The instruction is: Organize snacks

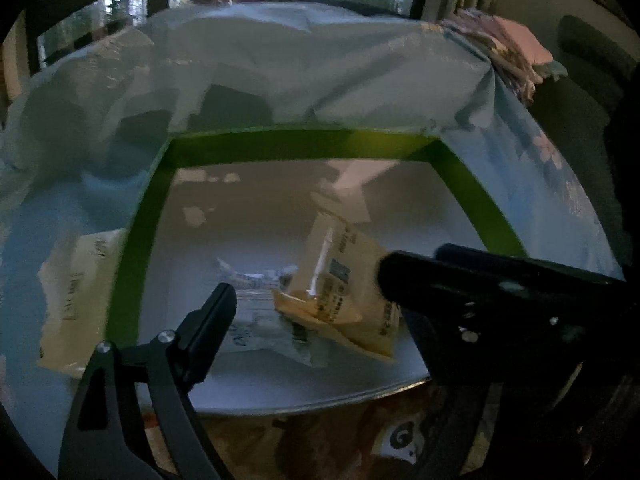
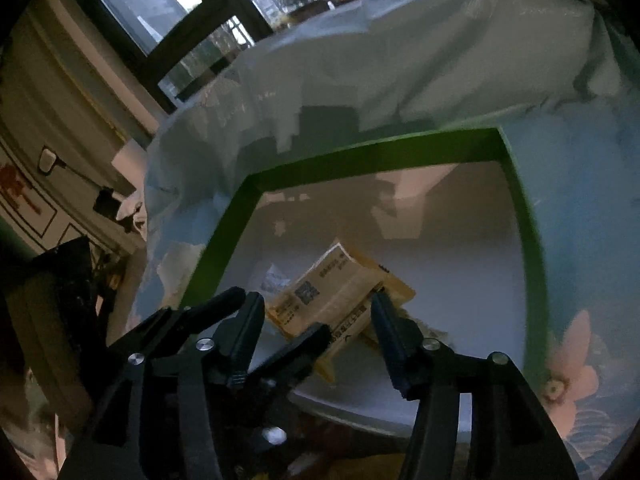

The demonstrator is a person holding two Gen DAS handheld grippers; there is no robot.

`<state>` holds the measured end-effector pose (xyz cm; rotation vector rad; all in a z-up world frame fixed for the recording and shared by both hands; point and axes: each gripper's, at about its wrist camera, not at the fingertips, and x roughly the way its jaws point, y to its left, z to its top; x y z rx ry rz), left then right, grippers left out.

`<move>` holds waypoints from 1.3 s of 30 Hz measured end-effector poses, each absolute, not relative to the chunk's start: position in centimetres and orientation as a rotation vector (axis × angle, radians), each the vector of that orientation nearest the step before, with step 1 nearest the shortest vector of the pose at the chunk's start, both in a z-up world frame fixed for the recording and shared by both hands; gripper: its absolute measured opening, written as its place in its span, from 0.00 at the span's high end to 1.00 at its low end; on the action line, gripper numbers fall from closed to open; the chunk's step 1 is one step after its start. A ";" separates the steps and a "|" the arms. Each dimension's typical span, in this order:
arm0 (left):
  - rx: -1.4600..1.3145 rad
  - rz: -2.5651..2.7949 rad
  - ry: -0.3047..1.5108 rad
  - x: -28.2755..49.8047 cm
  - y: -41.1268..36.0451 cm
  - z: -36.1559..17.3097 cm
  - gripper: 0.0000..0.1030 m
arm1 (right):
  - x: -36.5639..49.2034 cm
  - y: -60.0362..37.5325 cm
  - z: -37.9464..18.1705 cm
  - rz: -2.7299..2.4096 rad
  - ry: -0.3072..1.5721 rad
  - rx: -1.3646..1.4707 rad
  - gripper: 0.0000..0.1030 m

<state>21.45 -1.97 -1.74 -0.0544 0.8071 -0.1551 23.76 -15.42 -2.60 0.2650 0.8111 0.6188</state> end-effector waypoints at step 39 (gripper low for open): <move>-0.234 -0.246 0.913 2.7 -0.6 -5.3 0.01 | 8.4 -23.2 -7.2 0.621 0.798 0.292 0.28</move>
